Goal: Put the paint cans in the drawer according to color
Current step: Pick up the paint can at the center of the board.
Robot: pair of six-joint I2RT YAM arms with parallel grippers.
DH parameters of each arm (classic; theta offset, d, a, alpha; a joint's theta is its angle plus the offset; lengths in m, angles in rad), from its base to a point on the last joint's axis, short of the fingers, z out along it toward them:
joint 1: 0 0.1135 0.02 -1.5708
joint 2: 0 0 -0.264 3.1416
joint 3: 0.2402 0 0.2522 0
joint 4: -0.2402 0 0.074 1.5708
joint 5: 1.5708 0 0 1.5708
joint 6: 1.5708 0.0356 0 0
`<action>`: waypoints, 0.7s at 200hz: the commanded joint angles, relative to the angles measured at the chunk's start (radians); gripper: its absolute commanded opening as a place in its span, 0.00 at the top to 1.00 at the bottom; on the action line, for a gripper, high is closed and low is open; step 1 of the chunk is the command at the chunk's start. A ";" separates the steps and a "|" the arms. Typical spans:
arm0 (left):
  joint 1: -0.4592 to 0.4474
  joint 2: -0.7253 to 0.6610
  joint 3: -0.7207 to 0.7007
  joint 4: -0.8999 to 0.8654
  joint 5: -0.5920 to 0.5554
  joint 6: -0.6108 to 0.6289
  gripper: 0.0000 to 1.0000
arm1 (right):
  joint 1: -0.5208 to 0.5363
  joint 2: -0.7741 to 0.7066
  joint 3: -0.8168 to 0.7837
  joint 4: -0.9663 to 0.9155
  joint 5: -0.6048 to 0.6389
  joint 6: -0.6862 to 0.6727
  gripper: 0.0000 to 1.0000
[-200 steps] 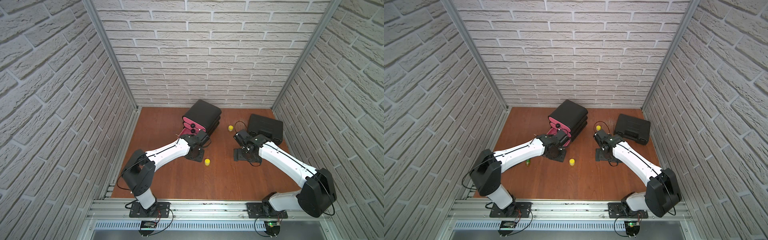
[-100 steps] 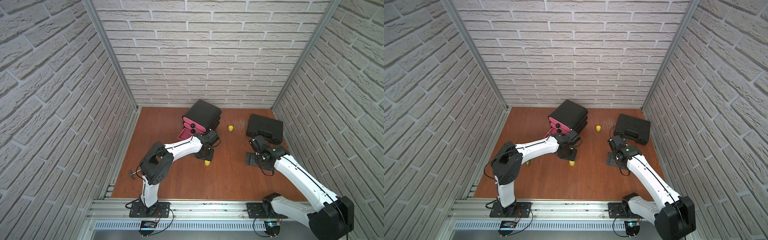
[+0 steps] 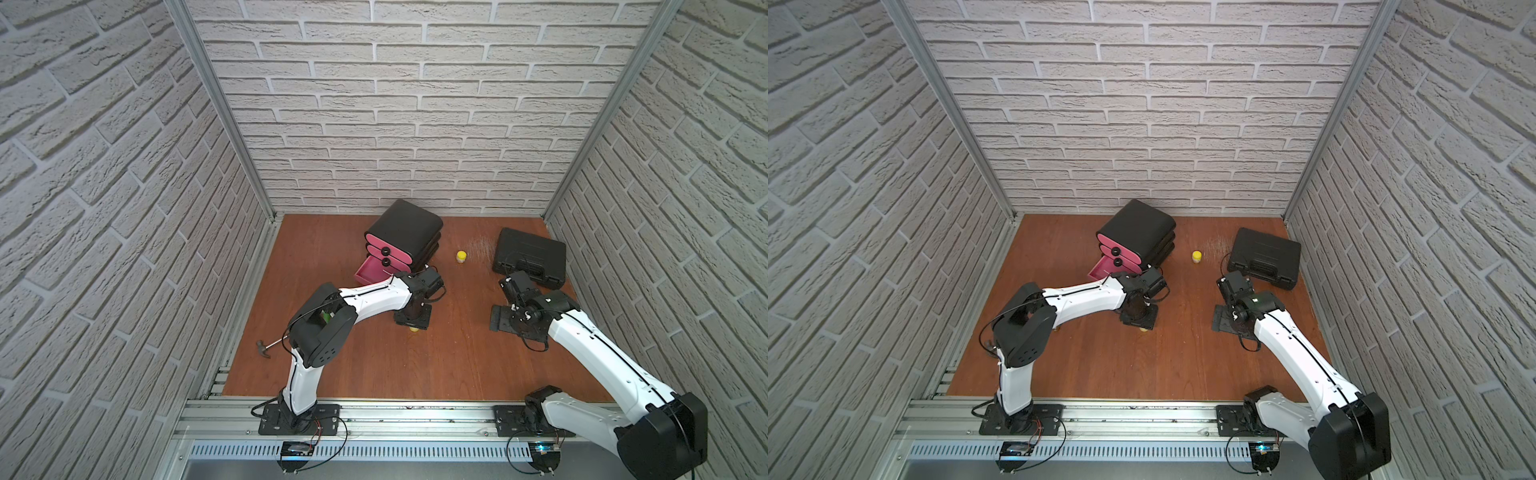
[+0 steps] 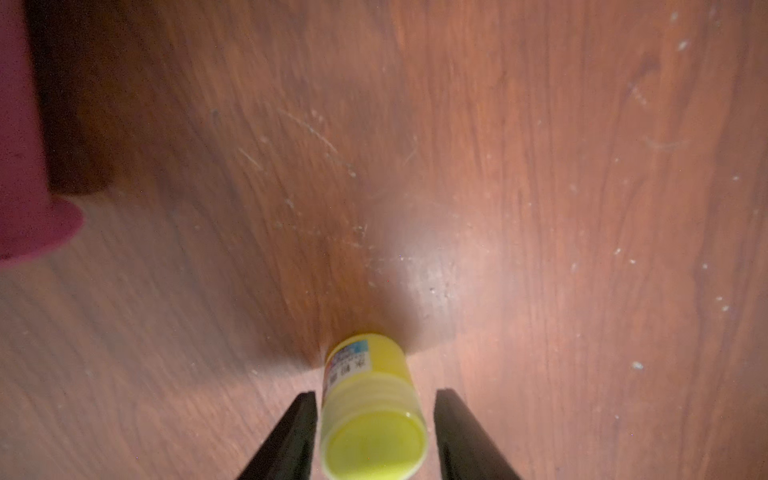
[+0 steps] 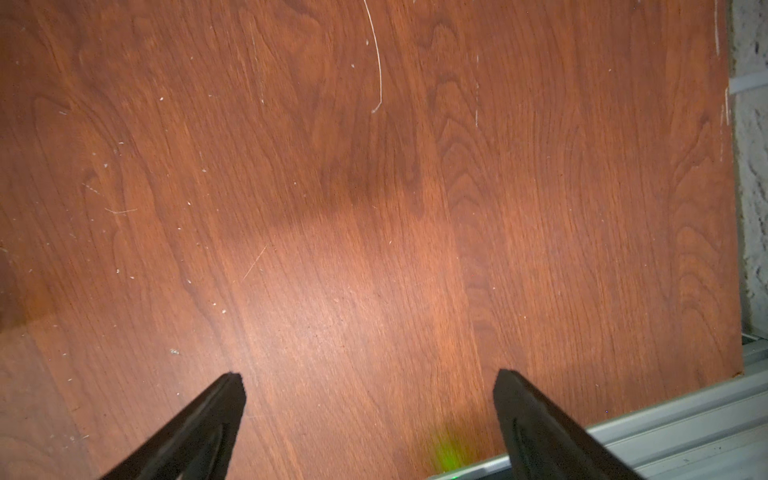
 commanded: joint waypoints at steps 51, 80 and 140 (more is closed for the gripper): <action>-0.010 -0.042 0.008 -0.032 -0.063 -0.014 0.73 | -0.006 -0.018 -0.011 0.029 -0.072 -0.037 0.02; -0.009 -0.107 0.009 -0.058 -0.115 -0.045 0.76 | -0.007 -0.002 -0.013 0.036 -0.092 -0.045 0.02; 0.059 -0.291 -0.031 -0.100 -0.258 -0.166 0.81 | -0.005 0.017 -0.023 0.088 -0.163 -0.084 0.03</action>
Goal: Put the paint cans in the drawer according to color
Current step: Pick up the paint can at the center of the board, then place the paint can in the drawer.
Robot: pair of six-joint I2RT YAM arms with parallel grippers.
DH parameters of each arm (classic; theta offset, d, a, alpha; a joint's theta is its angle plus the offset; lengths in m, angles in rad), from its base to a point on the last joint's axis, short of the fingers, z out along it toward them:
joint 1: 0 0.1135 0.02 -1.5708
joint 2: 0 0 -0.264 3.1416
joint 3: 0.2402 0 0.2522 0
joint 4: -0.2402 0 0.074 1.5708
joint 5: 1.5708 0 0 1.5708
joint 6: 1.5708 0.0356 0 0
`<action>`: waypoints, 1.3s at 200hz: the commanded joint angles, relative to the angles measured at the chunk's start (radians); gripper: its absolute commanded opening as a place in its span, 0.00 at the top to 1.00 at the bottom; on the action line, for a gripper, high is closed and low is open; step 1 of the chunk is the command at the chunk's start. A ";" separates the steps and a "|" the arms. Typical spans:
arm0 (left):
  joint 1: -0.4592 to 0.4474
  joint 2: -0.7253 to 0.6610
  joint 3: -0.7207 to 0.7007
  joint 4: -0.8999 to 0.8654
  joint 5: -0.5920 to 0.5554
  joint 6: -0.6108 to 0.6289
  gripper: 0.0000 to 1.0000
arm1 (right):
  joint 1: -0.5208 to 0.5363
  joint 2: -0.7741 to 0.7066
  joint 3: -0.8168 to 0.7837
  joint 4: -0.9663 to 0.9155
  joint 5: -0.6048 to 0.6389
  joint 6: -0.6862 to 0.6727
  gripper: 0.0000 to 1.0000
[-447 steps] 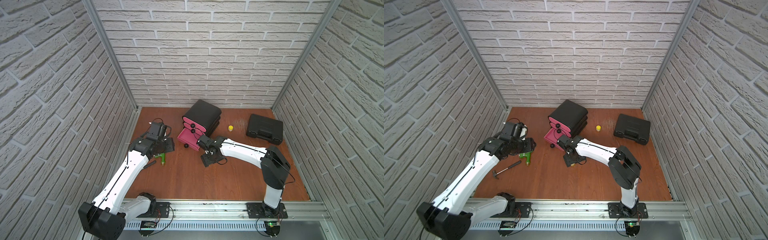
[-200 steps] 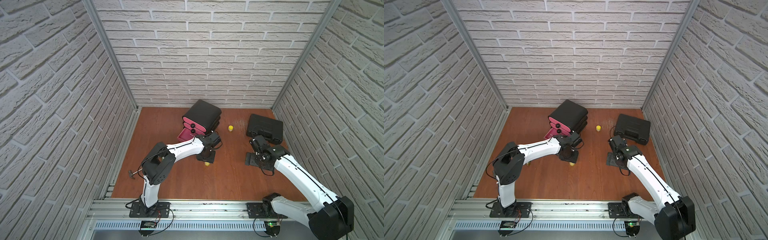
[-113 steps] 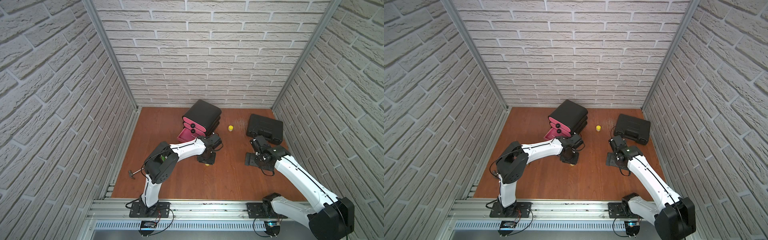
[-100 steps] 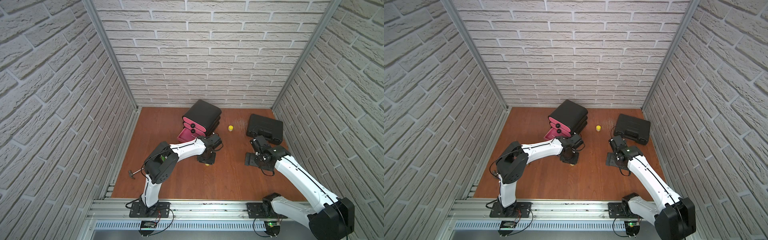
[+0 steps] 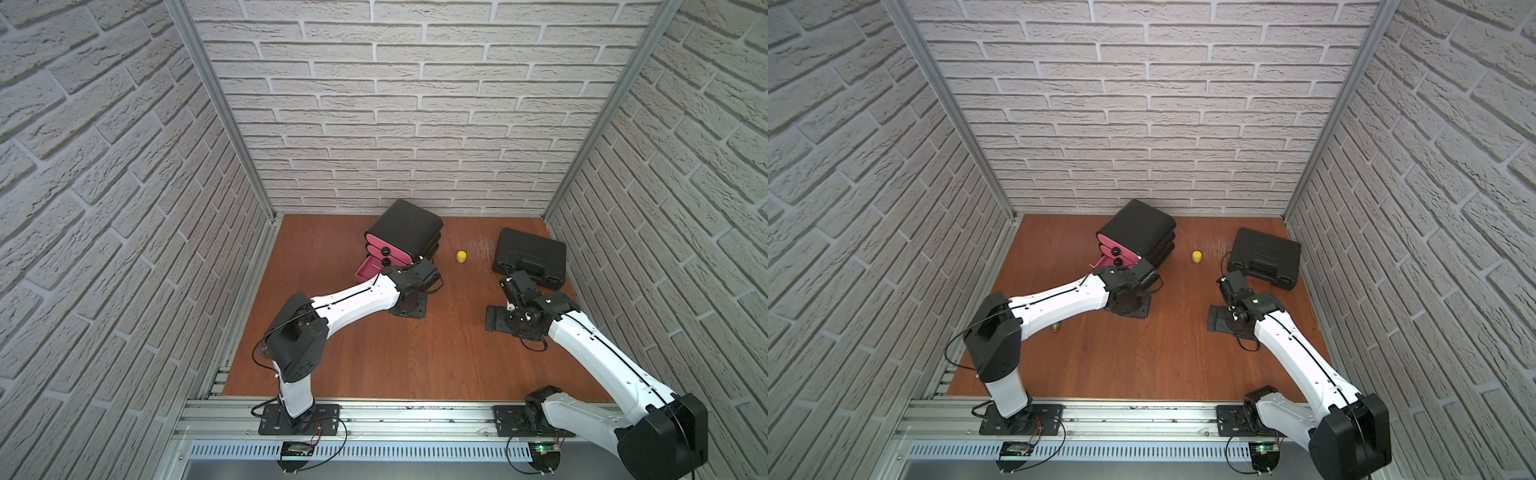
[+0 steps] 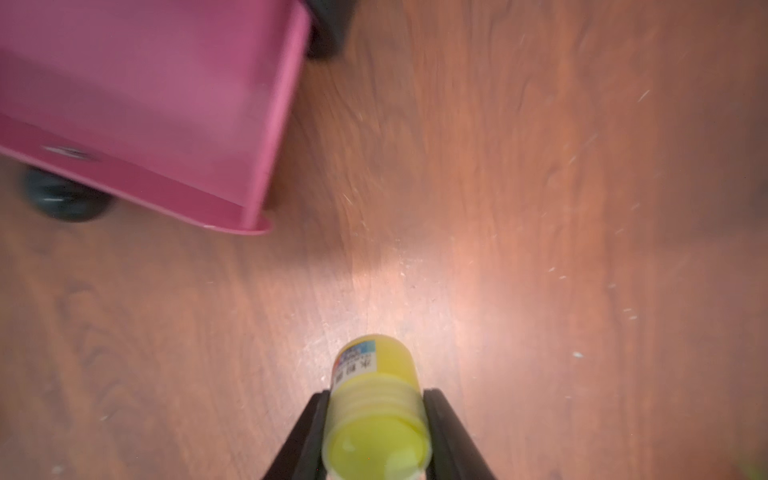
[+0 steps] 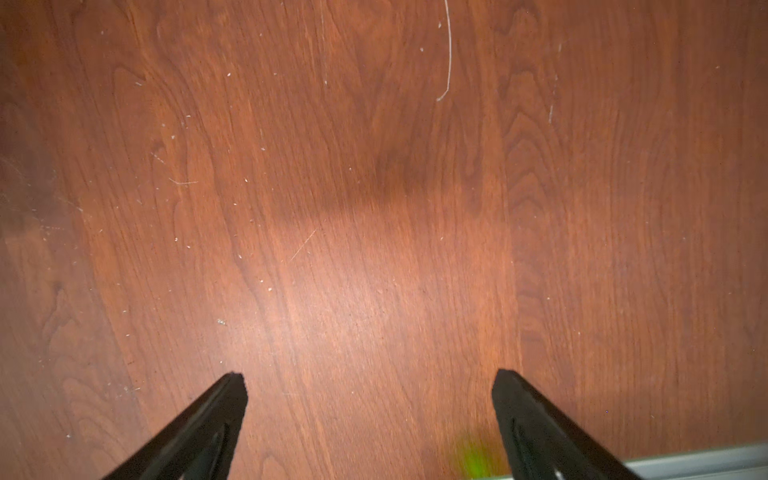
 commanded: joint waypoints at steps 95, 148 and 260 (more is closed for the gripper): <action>0.312 -0.149 -0.087 0.060 -0.180 -0.429 0.88 | 0.062 -0.073 -0.051 0.109 -0.084 -0.074 0.04; 0.409 -0.051 -0.021 0.096 -0.138 -0.524 0.89 | 0.150 -0.014 0.013 0.073 0.004 0.012 0.04; 0.463 0.162 0.152 0.120 -0.004 -0.515 0.90 | 0.271 0.159 0.139 0.069 0.097 0.082 0.04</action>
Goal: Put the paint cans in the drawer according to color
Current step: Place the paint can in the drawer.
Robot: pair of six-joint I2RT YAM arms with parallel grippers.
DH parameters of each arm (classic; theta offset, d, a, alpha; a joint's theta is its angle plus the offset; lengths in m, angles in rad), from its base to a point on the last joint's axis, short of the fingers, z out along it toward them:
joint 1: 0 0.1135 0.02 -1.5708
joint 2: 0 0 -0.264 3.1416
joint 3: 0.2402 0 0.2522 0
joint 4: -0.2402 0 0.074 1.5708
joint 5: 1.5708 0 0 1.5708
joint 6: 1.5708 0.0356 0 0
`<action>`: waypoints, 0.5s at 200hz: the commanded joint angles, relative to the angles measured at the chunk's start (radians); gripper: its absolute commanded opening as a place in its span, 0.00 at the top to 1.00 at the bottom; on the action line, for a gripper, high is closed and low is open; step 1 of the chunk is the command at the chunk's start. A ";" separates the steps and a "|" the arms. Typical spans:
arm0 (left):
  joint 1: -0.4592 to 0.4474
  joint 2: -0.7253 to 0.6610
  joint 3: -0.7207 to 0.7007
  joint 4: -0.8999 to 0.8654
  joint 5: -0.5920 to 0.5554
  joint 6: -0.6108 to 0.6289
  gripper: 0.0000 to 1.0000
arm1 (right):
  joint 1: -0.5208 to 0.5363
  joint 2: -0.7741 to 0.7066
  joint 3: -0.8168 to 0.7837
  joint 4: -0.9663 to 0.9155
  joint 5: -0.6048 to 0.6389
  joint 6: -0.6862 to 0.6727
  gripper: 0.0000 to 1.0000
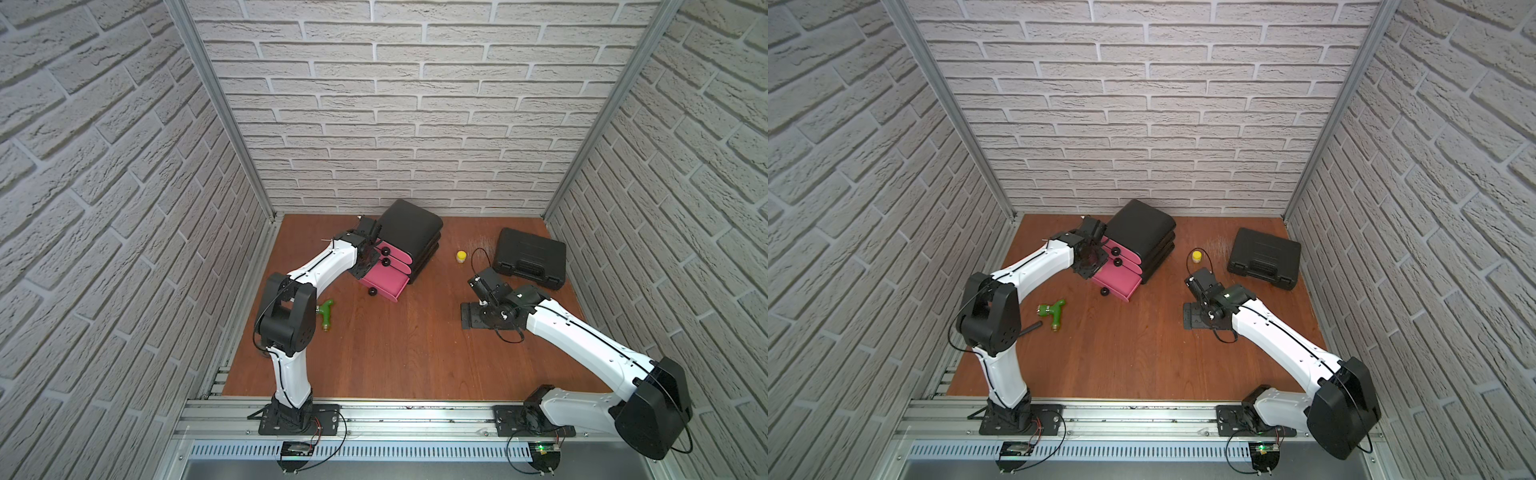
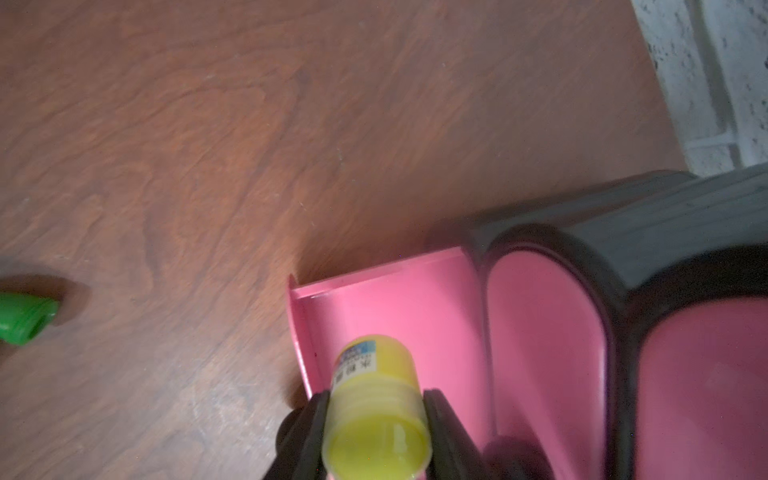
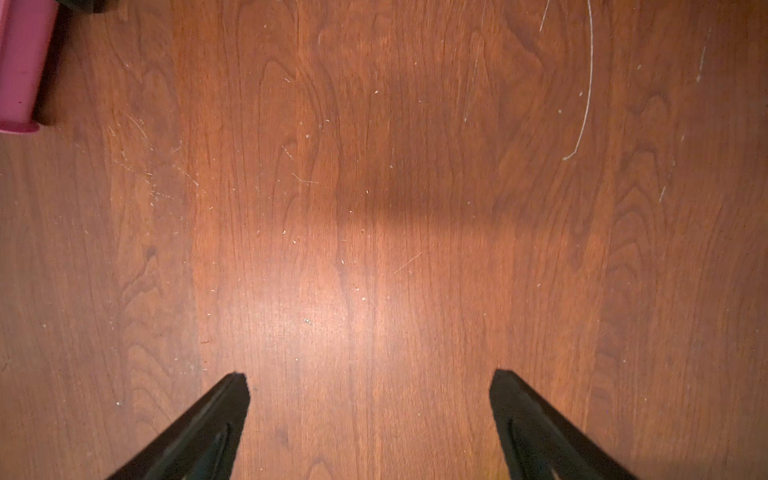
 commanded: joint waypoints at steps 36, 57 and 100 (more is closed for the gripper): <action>0.002 0.036 0.019 0.026 0.068 -0.028 0.89 | 0.012 0.038 0.037 0.009 0.040 0.022 0.04; 0.001 0.042 0.006 0.050 0.074 -0.038 0.87 | 0.012 0.041 0.037 0.012 0.036 0.026 0.04; -0.003 0.066 0.004 0.055 0.083 -0.050 0.84 | 0.014 0.030 0.035 -0.013 0.048 0.036 0.04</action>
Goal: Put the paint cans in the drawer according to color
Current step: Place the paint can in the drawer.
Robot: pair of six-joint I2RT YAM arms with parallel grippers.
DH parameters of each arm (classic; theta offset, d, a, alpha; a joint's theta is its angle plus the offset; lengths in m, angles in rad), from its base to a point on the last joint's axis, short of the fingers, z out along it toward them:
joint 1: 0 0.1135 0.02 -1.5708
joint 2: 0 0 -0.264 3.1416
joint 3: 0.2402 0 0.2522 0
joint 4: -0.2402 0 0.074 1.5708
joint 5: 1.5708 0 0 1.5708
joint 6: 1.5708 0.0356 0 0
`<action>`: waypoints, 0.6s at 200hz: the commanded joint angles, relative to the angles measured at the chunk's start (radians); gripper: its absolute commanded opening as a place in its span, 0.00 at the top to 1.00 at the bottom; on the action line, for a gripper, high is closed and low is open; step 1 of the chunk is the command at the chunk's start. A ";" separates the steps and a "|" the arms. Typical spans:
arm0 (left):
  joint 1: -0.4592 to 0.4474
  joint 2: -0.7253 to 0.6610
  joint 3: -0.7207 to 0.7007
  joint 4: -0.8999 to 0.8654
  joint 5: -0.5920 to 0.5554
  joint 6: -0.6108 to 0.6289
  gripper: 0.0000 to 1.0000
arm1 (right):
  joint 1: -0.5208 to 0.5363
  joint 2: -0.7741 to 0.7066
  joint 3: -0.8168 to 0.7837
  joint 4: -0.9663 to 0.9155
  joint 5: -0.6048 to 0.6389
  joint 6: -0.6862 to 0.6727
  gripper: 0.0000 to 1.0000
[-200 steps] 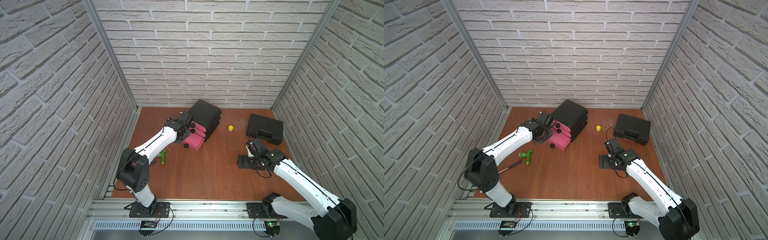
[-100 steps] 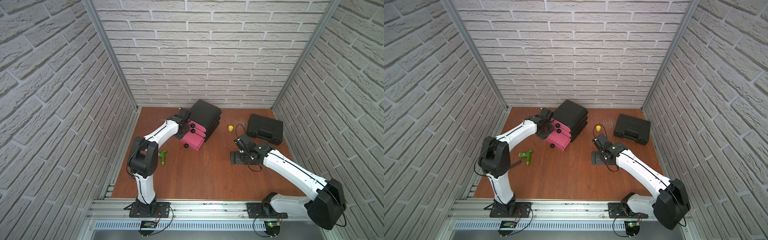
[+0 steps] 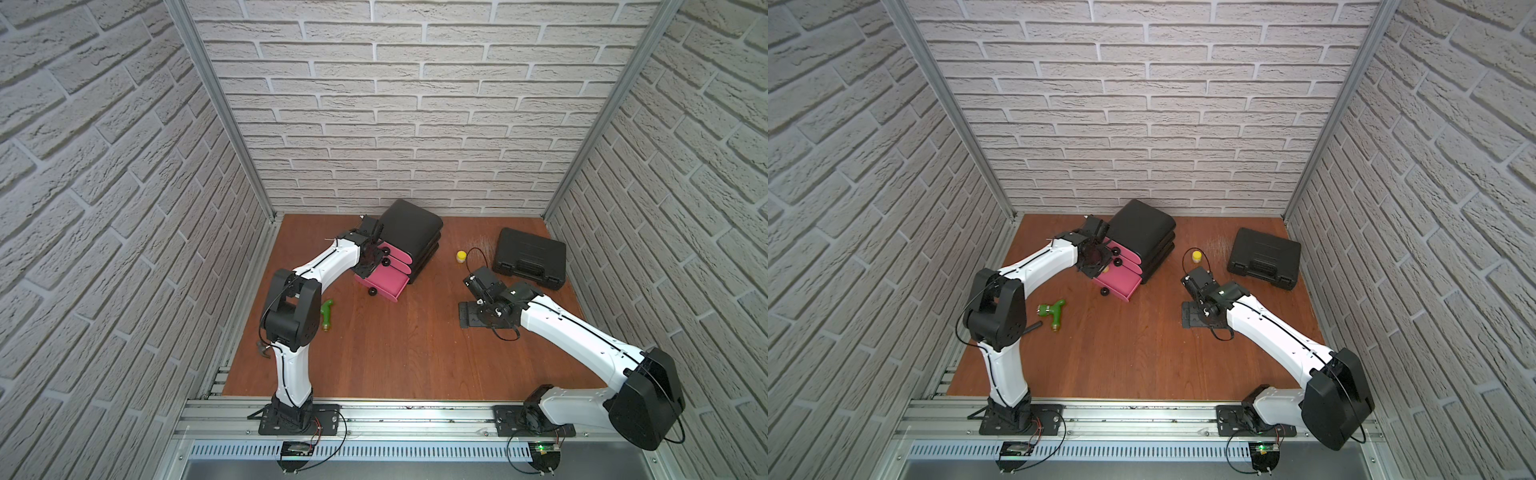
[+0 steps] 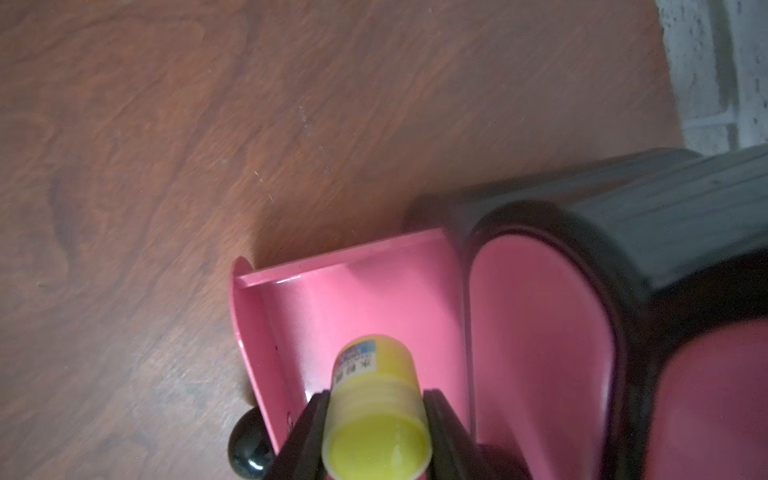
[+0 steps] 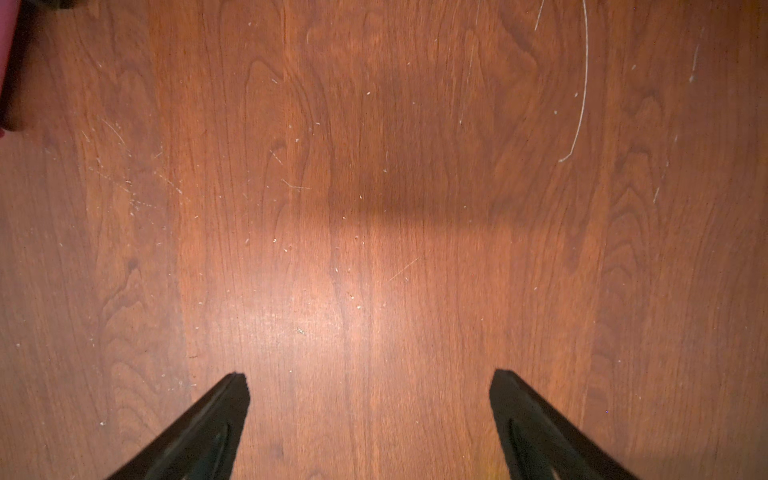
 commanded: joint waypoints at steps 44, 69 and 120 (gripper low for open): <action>0.002 0.038 -0.036 0.079 0.021 -0.011 0.74 | 0.010 -0.032 0.025 -0.023 0.037 0.041 0.04; 0.005 0.043 -0.029 0.079 0.037 -0.006 0.63 | 0.009 -0.028 0.045 -0.041 0.053 0.038 0.04; 0.033 0.019 -0.048 0.062 0.063 0.006 0.53 | 0.007 0.002 0.107 -0.019 0.067 0.029 0.04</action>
